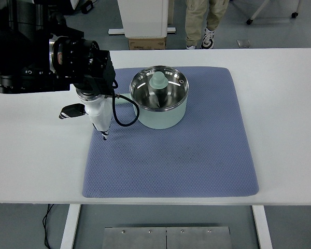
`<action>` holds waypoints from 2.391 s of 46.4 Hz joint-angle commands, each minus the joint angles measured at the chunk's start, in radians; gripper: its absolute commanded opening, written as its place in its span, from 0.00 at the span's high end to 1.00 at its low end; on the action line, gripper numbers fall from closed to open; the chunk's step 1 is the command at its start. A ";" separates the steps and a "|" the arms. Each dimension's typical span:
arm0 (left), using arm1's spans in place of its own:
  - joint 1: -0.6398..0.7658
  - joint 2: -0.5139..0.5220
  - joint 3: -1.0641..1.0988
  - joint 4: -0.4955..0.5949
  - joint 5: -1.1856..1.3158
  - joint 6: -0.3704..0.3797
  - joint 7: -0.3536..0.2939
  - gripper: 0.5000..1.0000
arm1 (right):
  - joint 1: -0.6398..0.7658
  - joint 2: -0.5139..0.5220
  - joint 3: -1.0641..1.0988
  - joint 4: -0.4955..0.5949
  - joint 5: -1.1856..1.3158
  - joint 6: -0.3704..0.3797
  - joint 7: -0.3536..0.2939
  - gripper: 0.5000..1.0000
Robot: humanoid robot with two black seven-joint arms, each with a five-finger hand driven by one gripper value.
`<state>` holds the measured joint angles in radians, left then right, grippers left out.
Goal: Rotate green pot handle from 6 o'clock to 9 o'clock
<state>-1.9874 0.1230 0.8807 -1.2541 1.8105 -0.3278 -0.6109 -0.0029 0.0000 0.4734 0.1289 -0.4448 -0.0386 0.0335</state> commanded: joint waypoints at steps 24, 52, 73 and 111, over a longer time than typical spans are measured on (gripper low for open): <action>0.078 0.001 -0.430 -0.015 -0.358 -0.197 0.000 0.00 | 0.000 0.000 0.001 0.000 0.000 0.000 0.000 0.00; 0.133 0.023 -0.419 0.364 -1.292 -0.126 0.000 0.00 | 0.000 0.000 -0.001 0.000 0.000 0.000 0.000 0.00; 0.225 0.098 -0.263 0.364 -1.977 0.058 0.000 0.00 | 0.000 0.000 0.001 0.000 0.000 0.000 0.000 0.00; 0.509 0.216 -0.275 0.369 -2.538 0.194 0.000 0.00 | 0.000 0.000 0.001 0.000 0.000 0.000 0.000 0.00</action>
<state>-1.4861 0.3306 0.6064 -0.8849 -0.7061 -0.1333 -0.6108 -0.0032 0.0000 0.4737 0.1288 -0.4448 -0.0388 0.0336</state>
